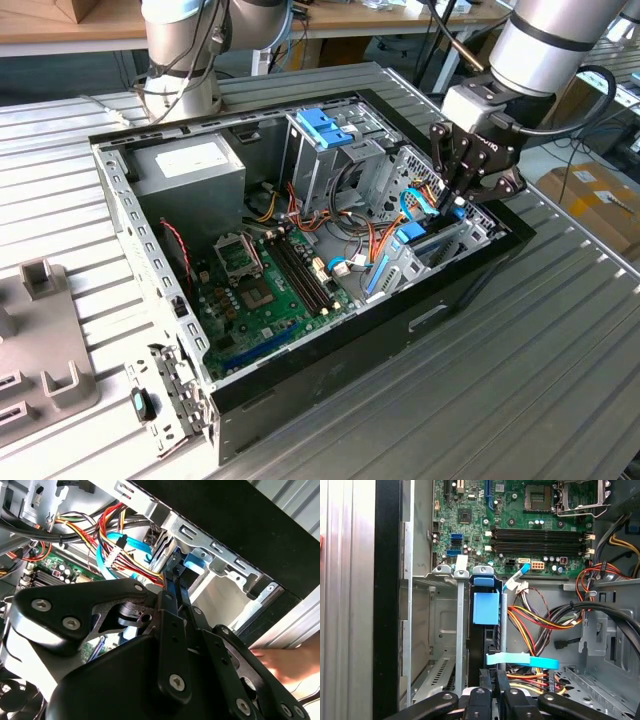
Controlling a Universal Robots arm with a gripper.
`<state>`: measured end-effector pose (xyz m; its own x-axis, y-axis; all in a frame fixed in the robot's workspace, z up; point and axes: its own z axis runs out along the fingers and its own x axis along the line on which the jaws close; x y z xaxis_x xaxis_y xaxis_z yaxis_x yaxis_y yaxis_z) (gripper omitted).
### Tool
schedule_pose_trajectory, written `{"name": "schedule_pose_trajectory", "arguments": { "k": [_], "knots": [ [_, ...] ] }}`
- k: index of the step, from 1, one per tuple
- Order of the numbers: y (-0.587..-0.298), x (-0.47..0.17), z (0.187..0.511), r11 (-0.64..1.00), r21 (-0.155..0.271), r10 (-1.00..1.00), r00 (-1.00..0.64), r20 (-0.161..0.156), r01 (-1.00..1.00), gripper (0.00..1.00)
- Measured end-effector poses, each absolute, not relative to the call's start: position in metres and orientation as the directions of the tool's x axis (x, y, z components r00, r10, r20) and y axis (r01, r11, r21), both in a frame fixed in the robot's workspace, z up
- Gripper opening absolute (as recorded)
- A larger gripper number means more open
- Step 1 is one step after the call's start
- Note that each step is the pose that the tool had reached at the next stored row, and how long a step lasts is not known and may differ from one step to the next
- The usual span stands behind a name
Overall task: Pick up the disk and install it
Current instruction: 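Insert the second disk wire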
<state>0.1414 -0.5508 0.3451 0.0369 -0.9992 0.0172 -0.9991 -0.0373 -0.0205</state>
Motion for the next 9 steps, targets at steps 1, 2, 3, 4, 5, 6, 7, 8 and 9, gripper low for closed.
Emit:
{"name": "schedule_pose_trajectory", "arguments": {
  "k": [1, 2, 3, 4, 5, 6, 7, 8, 9],
  "knots": [
    [-0.5508, 0.1413, 0.3446, -0.037, -0.02, -0.999, 0.037, 0.017, -0.999, 0.16],
    [-0.5509, 0.1413, 0.344, -0.037, -0.02, -0.999, 0.037, 0.017, -0.999, 0.16],
    [-0.5509, 0.1413, 0.3435, -0.037, -0.02, -0.999, 0.037, 0.017, -0.999, 0.16],
    [-0.5509, 0.1413, 0.343, -0.037, -0.02, -0.999, 0.037, 0.017, -0.999, 0.16],
    [-0.5509, 0.1412, 0.343, -0.037, -0.02, -0.999, 0.037, 0.017, -0.999, 0.16],
    [-0.5509, 0.1413, 0.343, -0.037, -0.02, -0.999, 0.037, 0.017, -0.999, 0.16],
    [-0.5509, 0.1412, 0.3428, -0.037, -0.02, -0.999, 0.037, 0.017, -0.999, 0.16],
    [-0.5509, 0.1413, 0.3421, -0.037, -0.02, -0.999, 0.037, 0.017, -0.999, 0.16],
    [-0.5509, 0.1413, 0.3413, -0.037, -0.02, -0.999, 0.037, 0.017, -0.999, 0.16]
  ]
}}
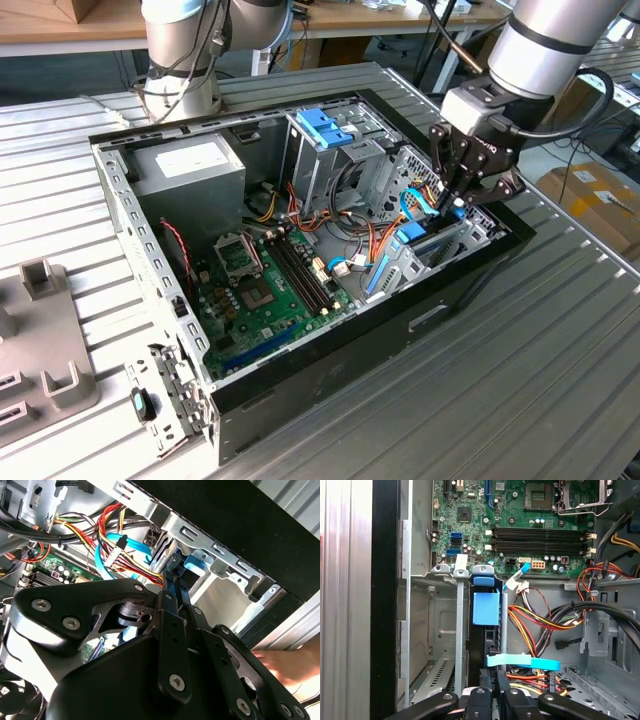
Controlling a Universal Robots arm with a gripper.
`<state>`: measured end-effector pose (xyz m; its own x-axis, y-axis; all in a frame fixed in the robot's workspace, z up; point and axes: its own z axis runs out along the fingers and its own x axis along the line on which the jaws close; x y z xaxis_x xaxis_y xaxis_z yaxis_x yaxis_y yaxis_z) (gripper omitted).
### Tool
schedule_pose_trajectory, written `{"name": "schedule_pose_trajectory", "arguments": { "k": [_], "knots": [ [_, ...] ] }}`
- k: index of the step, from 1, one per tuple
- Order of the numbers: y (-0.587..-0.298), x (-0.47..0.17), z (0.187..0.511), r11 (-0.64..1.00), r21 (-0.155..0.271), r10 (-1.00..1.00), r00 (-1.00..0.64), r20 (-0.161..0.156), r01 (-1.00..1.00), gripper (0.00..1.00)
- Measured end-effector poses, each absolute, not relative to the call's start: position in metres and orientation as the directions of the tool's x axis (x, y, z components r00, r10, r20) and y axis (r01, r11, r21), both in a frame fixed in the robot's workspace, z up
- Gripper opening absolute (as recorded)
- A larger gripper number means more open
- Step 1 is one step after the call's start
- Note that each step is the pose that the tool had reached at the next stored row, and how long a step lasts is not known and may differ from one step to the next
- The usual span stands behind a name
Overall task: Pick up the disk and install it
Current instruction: 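Insert the second disk wire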
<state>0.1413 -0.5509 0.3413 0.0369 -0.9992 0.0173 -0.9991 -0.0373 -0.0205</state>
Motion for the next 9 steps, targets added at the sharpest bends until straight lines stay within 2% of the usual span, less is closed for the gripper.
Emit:
{"name": "schedule_pose_trajectory", "arguments": {
  "k": [7, 8, 9],
  "knots": [
    [-0.5508, 0.1412, 0.3391, -0.037, -0.021, -0.999, 0.037, 0.016, -0.999, 0.16],
    [-0.5509, 0.1412, 0.3394, -0.037, -0.021, -0.999, 0.037, 0.017, -0.999, 0.24],
    [-0.5509, 0.1412, 0.3418, -0.037, -0.021, -0.999, 0.037, 0.017, -0.999, 0.24]
  ]
}}
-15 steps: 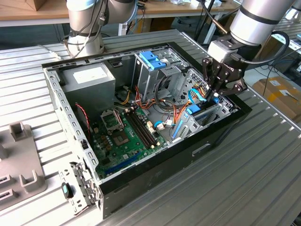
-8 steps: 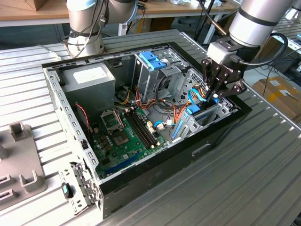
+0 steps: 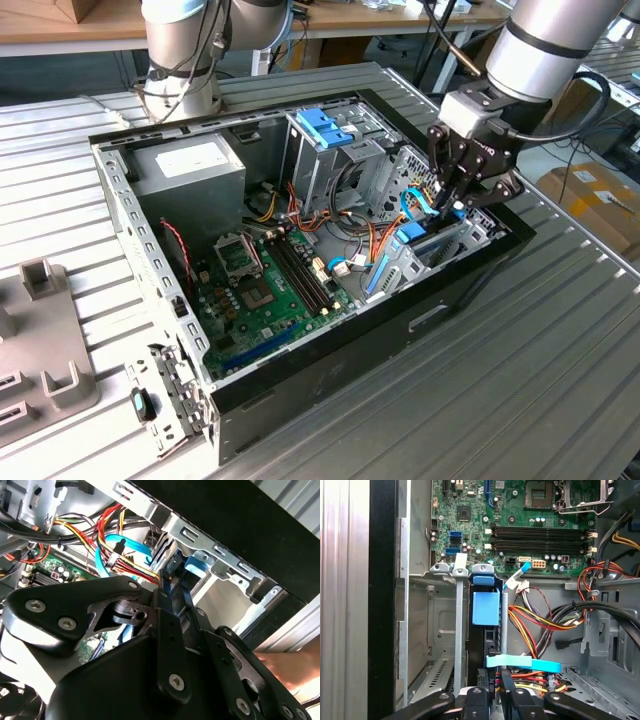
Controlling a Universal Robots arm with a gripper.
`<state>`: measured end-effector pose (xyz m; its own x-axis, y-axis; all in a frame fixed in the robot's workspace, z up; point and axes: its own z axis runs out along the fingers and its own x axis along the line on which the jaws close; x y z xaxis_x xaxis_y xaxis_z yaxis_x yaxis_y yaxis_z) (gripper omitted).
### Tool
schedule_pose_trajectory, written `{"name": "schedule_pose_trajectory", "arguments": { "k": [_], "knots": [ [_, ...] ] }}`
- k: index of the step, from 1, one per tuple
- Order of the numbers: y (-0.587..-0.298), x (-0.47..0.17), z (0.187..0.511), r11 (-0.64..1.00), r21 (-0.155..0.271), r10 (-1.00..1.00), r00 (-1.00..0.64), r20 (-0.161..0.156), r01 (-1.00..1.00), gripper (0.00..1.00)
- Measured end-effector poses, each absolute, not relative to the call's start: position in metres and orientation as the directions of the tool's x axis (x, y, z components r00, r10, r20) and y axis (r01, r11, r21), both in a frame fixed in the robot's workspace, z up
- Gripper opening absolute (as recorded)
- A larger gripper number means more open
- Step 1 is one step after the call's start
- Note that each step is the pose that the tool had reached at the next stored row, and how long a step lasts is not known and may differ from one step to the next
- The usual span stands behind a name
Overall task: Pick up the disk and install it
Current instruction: 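Insert the second disk wire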
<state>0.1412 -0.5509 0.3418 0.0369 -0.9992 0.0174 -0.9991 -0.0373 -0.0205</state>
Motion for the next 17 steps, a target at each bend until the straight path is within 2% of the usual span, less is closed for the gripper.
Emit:
{"name": "schedule_pose_trajectory", "arguments": {
  "k": [7, 17],
  "knots": [
    [-0.551, 0.141, 0.371, -0.037, -0.021, -0.999, 0.037, 0.017, -0.999, 0.24],
    [-0.551, 0.126, 0.372, -0.037, -0.021, -0.999, 0.037, 0.017, -0.999, 0.24]
  ]
}}
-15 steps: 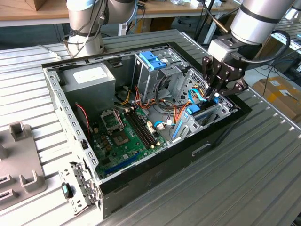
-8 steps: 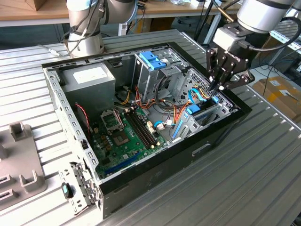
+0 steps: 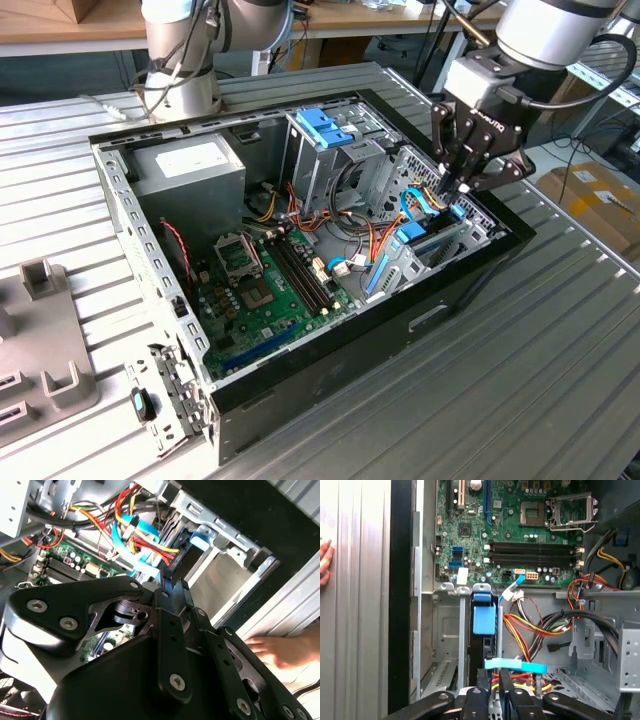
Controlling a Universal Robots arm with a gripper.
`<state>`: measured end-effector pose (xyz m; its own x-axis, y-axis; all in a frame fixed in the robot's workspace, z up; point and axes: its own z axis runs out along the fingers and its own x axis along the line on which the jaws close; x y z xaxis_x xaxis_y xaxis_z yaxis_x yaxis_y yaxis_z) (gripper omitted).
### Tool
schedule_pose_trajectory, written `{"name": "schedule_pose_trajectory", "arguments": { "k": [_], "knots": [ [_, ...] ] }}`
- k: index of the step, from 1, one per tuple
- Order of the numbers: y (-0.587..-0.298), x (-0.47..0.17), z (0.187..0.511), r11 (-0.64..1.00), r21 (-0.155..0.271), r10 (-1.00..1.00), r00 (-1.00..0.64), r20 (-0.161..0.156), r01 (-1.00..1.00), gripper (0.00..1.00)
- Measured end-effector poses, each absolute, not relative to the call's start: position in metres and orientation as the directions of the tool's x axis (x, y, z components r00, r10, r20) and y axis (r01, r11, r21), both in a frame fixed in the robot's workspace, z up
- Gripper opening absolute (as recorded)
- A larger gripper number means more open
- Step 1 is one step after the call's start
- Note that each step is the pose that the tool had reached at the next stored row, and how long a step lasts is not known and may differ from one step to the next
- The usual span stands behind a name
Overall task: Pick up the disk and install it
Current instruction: 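Insert the second disk wire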
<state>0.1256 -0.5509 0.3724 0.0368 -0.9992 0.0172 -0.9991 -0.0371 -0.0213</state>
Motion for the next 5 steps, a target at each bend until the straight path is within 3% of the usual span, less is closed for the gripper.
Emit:
{"name": "schedule_pose_trajectory", "arguments": {
  "k": [5],
  "knots": [
    [-0.5509, 0.125, 0.3724, -0.037, -0.021, -0.999, 0.037, 0.017, -0.999, 0.24]
  ]
}}
